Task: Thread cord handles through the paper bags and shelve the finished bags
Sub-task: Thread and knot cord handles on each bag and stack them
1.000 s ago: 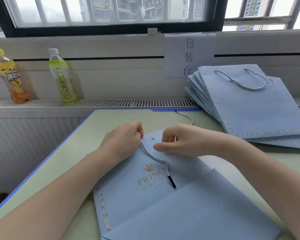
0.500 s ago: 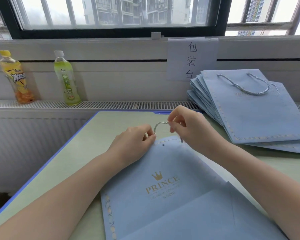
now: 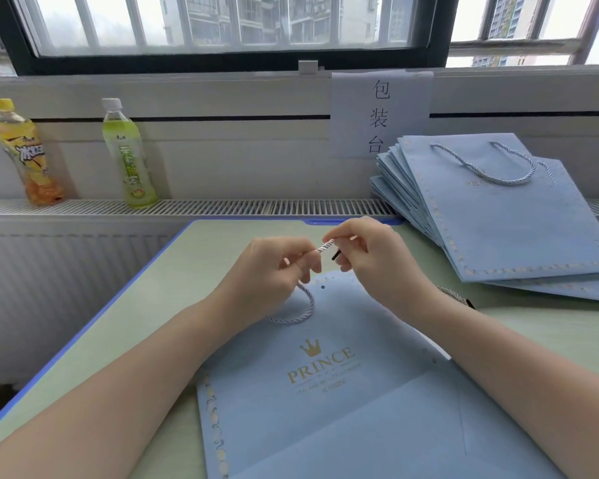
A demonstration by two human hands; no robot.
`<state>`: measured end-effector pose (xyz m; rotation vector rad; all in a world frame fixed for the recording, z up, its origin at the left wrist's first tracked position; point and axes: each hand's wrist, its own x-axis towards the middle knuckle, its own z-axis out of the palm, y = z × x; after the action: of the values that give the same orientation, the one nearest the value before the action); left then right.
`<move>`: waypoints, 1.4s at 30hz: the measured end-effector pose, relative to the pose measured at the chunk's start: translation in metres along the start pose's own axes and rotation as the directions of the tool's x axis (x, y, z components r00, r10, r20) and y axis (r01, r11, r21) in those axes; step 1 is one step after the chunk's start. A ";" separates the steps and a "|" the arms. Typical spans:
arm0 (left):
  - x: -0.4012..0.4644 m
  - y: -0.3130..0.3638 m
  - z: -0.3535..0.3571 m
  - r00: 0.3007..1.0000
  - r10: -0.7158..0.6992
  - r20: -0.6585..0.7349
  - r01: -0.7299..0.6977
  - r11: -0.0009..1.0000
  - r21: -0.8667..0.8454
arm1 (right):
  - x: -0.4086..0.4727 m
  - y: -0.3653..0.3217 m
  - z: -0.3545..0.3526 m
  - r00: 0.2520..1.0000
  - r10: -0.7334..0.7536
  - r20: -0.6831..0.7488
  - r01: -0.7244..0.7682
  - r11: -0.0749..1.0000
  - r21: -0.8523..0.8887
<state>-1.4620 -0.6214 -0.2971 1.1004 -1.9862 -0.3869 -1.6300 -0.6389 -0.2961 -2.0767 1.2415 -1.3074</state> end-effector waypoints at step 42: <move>0.008 -0.006 0.000 0.919 -0.358 0.164 0.323 0.924 0.207 | -0.007 -0.005 0.005 0.980 -0.009 0.199 0.076 0.941 -0.330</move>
<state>-1.4609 -0.6309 -0.2964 1.5863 -2.0288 -0.5294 -1.6249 -0.6310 -0.2989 -2.4109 1.4169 -0.9280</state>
